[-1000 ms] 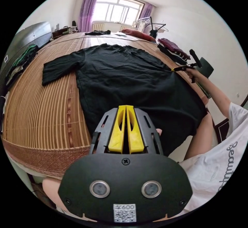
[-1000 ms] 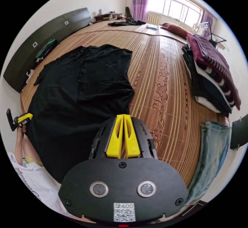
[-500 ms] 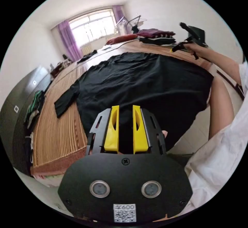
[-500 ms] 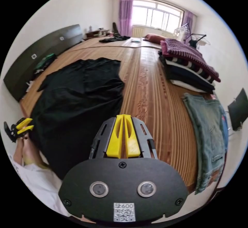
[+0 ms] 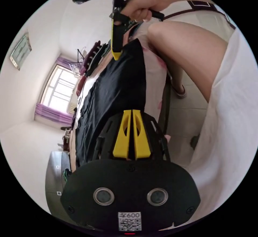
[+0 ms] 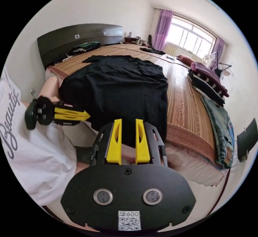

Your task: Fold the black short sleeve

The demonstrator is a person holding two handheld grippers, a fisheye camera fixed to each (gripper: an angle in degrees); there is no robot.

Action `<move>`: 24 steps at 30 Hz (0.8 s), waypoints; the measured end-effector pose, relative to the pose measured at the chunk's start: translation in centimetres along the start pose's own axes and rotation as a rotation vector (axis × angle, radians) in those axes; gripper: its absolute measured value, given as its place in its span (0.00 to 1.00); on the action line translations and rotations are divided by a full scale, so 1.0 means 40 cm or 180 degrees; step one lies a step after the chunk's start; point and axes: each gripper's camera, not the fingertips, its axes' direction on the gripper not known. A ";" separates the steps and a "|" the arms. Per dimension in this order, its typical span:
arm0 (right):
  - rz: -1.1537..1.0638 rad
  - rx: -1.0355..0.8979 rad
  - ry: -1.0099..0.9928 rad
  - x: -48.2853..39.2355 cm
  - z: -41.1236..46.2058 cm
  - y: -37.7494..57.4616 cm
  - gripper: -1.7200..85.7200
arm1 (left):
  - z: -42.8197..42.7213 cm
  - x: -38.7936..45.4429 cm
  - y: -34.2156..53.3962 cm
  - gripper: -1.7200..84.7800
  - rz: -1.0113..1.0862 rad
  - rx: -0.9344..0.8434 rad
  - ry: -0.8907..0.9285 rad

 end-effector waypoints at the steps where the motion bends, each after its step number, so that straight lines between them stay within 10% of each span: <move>1: -0.0160 -0.0022 -0.0063 -0.047 0.007 0.009 0.09 | -0.022 -0.013 -0.001 0.04 -0.0041 0.0025 0.0087; 9: -0.0809 -0.0014 0.0227 -0.260 0.043 -0.008 0.09 | -0.253 -0.191 0.013 0.07 -0.0914 -0.0223 0.0459; 18: 0.0714 -0.0612 0.1130 0.059 0.073 -0.084 0.13 | -0.591 -0.678 0.512 0.22 -0.3794 -0.1070 0.0314; 24: 0.1080 -0.0763 0.0877 0.145 0.068 -0.089 0.13 | -0.675 -0.778 0.654 0.17 -0.4218 -0.0469 0.1794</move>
